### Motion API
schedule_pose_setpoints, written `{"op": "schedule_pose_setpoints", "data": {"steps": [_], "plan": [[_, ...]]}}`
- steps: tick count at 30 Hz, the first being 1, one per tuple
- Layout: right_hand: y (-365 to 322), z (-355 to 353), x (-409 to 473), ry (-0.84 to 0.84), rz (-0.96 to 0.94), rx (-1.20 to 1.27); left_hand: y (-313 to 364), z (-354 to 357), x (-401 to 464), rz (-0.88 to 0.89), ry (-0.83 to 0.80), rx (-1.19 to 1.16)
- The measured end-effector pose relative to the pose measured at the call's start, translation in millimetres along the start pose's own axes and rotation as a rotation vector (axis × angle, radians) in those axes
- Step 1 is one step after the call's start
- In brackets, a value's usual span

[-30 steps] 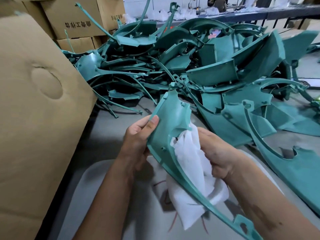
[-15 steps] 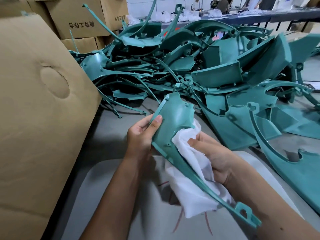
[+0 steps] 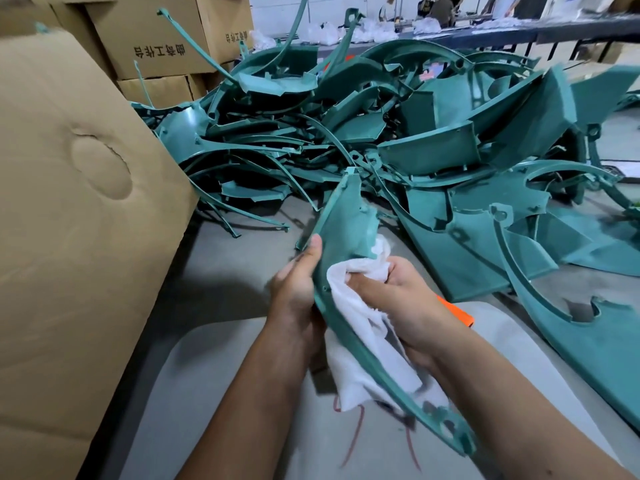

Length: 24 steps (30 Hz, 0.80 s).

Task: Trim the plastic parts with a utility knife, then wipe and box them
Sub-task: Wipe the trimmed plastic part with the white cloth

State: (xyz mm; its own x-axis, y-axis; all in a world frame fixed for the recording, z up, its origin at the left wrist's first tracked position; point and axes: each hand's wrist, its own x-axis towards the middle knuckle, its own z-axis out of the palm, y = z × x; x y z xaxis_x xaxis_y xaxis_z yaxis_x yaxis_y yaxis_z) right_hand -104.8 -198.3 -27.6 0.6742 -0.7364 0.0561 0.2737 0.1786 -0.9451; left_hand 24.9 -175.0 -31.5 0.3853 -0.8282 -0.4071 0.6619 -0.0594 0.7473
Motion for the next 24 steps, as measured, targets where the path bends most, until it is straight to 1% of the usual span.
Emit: {"op": "schedule_pose_setpoints", "data": {"steps": [1,2,3,6,9,11,13,15,18,22,24], "plan": [[0,1,0,-0.025,0.019,-0.055,0,-2,2,0.06,0.073,0.017],[-2,3,-1,-0.051,0.042,-0.123,2,-4,4,0.125,0.111,0.023],[-3,4,-2,-0.087,0.061,-0.181,4,-6,4,0.163,0.114,0.008],[-7,5,-5,-0.22,0.17,-0.297,15,-15,6,0.162,0.04,-0.069],[-10,4,-9,-0.361,0.271,-0.377,25,-25,10,0.189,0.066,-0.079],[-12,2,-11,-0.421,0.329,-0.372,30,-28,11,0.194,0.083,-0.062],[-12,-3,-12,-0.461,0.366,-0.32,34,-30,12,0.204,0.058,-0.136],[-14,-5,-14,-0.484,0.381,-0.27,39,-32,13,0.204,0.007,-0.218],[-14,-5,-15,-0.507,0.362,-0.26,42,-37,16,0.186,-0.048,-0.222],[-13,-2,-15,-0.405,0.3,-0.244,38,-39,16,0.119,-0.126,-0.253],[-11,0,-13,-0.382,0.272,-0.252,31,-32,15,0.085,-0.126,-0.172]]}}
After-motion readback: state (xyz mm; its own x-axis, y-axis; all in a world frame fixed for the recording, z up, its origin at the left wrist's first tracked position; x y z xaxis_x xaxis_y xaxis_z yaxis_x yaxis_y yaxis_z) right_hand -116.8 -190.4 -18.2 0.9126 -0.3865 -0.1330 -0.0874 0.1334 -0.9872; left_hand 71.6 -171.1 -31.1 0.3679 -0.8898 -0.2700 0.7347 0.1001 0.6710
